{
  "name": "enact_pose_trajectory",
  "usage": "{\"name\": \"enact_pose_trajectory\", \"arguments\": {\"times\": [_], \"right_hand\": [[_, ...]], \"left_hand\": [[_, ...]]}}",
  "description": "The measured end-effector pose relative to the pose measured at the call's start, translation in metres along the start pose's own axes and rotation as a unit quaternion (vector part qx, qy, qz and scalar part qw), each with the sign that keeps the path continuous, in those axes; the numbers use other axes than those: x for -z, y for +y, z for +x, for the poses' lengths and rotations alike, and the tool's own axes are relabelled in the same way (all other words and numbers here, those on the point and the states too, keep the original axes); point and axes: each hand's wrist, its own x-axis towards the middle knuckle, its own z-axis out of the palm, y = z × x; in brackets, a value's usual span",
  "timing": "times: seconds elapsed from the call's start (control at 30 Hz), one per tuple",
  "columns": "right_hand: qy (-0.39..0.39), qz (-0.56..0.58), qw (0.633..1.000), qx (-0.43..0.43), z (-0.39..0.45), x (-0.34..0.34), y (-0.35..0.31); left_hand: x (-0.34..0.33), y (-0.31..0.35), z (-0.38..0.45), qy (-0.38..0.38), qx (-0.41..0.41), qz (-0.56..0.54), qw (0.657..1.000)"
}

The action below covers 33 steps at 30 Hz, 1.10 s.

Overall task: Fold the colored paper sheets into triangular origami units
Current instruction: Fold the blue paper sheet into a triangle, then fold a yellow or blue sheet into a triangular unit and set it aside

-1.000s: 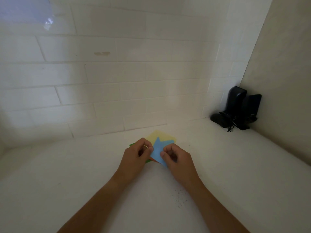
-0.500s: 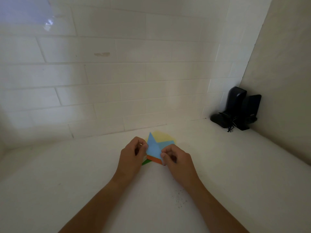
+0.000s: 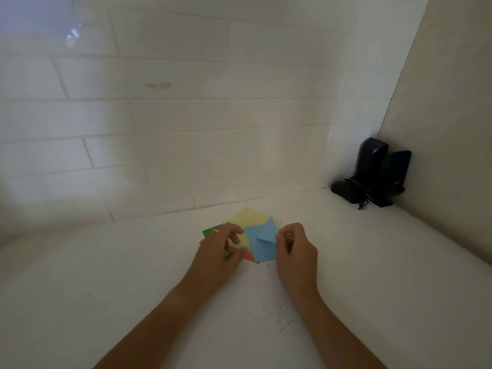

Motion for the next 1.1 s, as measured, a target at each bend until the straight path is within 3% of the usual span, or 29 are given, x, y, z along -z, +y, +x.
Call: {"name": "enact_pose_trajectory", "arguments": {"times": [0.07,0.13,0.2,0.4,0.57,0.67,0.77,0.93,1.1], "right_hand": [[0.044,-0.022,0.998,-0.029,0.002,-0.001,0.003],[0.071,-0.036,0.996,-0.04,0.003,-0.002,0.006],[0.071,-0.059,0.994,-0.054,0.005,-0.004,0.009],[-0.012,-0.141,0.984,-0.107,0.004,0.0,0.001],[-0.009,-0.146,0.985,-0.096,0.003,-0.003,0.005],[0.001,-0.097,0.993,-0.07,0.003,-0.001,0.005],[-0.035,-0.019,0.999,-0.007,0.0,0.001,0.0],[-0.152,-0.021,0.986,0.059,-0.003,-0.003,-0.002],[-0.139,0.037,0.985,0.092,-0.003,0.001,-0.004]], "left_hand": [[-0.006,-0.003,-0.002,-0.056,-0.08,0.067,0.993],[-0.008,-0.001,-0.003,-0.129,-0.084,0.108,0.982],[-0.007,0.001,-0.004,-0.155,-0.067,0.127,0.977],[-0.004,-0.005,-0.004,-0.097,-0.094,0.117,0.984],[-0.003,-0.003,-0.002,-0.061,-0.116,0.131,0.983],[-0.001,-0.001,0.001,-0.047,-0.119,0.118,0.985],[0.002,-0.002,0.003,-0.019,-0.117,0.091,0.989],[0.009,0.013,0.001,0.046,-0.059,-0.003,0.997],[0.016,0.022,0.002,0.097,0.065,-0.136,0.984]]}}
